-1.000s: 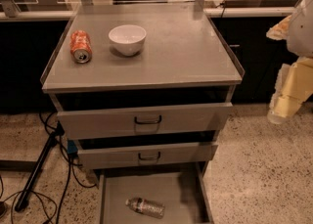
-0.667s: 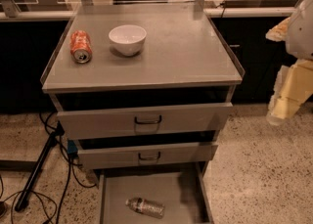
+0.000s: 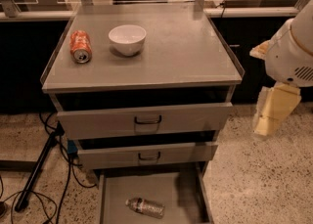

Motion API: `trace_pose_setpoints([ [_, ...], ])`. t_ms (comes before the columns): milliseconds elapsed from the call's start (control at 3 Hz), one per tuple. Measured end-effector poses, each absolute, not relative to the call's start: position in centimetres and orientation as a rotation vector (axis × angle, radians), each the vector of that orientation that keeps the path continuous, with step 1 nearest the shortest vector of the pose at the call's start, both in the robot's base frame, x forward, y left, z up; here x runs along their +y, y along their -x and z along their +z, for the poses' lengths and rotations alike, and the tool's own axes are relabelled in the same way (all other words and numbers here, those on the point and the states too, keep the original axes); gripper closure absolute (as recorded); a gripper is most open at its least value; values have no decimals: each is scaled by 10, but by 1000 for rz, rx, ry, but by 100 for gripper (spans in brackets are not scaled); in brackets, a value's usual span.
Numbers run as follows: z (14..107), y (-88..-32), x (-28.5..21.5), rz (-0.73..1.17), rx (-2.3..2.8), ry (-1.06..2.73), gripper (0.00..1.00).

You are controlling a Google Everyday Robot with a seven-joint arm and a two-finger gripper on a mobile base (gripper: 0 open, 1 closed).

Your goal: Pick water bottle from bottom drawer and place on counter

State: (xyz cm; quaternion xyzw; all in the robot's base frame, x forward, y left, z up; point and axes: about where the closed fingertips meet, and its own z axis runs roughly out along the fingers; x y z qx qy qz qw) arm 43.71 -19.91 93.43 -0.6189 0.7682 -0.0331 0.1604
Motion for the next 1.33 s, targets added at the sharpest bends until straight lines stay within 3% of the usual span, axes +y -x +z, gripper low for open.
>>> trace_pose_setpoints([
  [667, 860, -407, -139, -162, 2064, 2007, 0],
  [1333, 823, -408, -123, -147, 2078, 2037, 0],
])
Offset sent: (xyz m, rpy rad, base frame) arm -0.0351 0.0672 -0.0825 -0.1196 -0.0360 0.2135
